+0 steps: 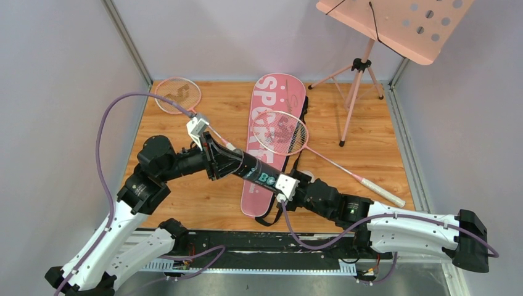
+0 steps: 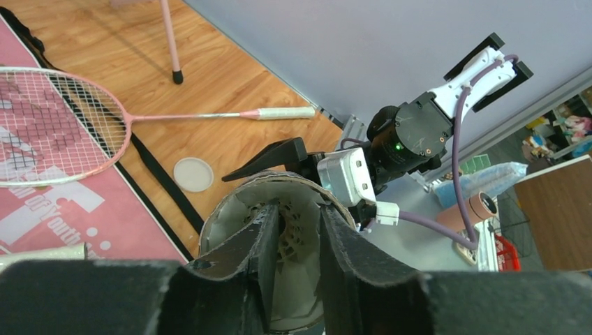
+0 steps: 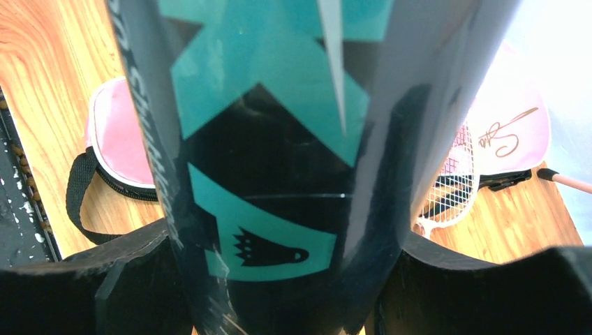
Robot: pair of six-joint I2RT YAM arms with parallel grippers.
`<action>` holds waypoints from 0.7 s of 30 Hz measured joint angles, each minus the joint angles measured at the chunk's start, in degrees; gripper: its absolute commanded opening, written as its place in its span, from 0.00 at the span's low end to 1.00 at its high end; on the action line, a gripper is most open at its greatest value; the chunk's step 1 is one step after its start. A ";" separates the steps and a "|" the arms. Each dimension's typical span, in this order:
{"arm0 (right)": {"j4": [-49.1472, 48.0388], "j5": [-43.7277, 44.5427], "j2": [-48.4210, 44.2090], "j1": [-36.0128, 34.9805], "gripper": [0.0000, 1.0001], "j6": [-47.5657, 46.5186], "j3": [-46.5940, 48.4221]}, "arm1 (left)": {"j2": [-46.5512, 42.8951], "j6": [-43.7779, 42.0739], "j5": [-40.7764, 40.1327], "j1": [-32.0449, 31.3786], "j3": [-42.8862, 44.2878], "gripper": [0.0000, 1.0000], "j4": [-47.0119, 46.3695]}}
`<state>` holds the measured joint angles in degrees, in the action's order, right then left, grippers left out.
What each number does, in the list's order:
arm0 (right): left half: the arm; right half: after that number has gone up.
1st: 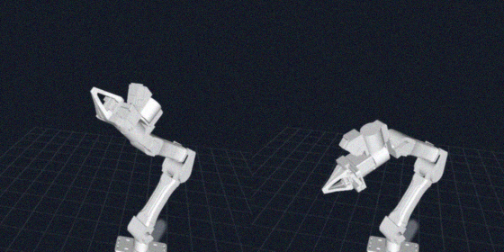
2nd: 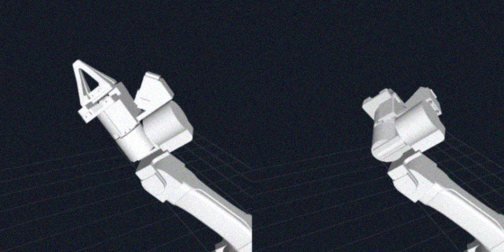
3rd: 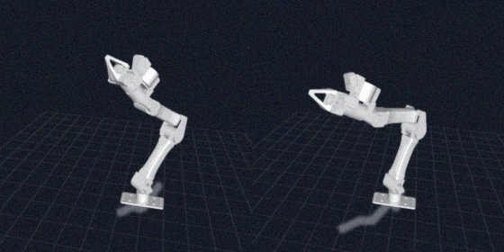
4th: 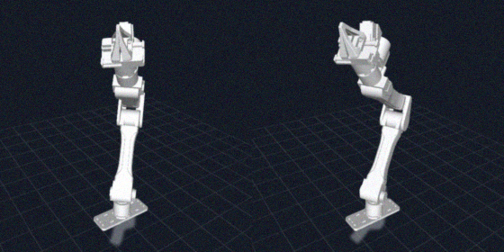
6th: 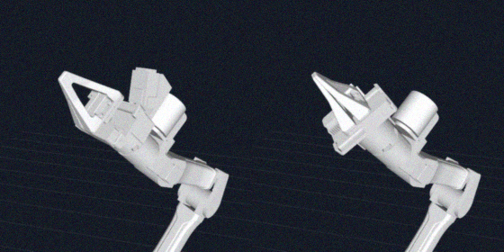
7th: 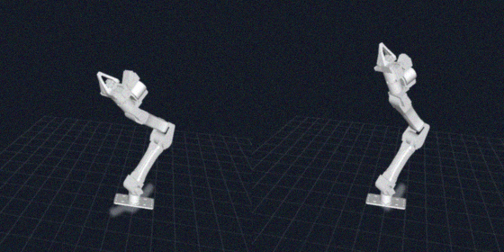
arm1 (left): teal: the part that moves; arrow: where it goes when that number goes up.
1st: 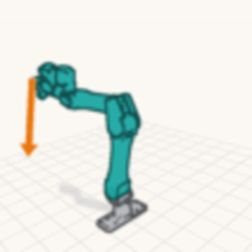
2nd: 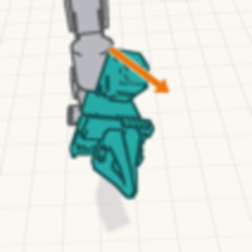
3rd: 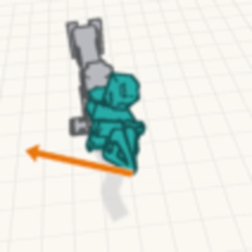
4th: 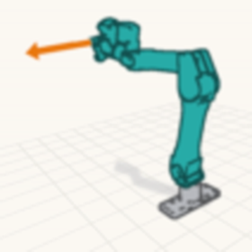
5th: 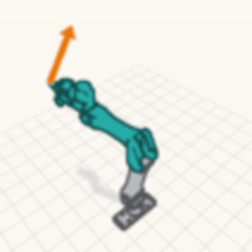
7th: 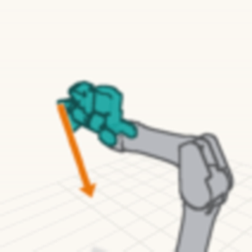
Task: Pack up the badminton gear
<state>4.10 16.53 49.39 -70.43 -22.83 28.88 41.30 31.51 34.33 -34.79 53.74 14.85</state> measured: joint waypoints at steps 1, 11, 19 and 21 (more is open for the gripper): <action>0.00 -0.13 0.00 -0.02 0.38 -0.15 0.00 | -0.09 0.00 -0.09 0.00 0.00 0.43 0.35; -1.09 -1.75 -1.29 -0.26 0.39 -1.25 -0.02 | -2.82 -2.60 -5.46 -0.09 6.34 0.70 10.71; -1.79 -2.91 -2.03 -0.39 0.38 -1.27 -0.02 | -7.82 -4.94 -11.39 -0.37 13.33 0.77 17.14; -1.84 -3.21 -2.60 -0.39 0.38 -1.29 -0.02 | -8.04 -5.42 -12.50 -0.39 13.88 0.77 18.01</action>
<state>2.26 13.32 46.78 -70.83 -24.12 28.86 33.26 26.09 21.82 -35.18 67.61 32.86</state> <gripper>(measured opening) 0.680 0.768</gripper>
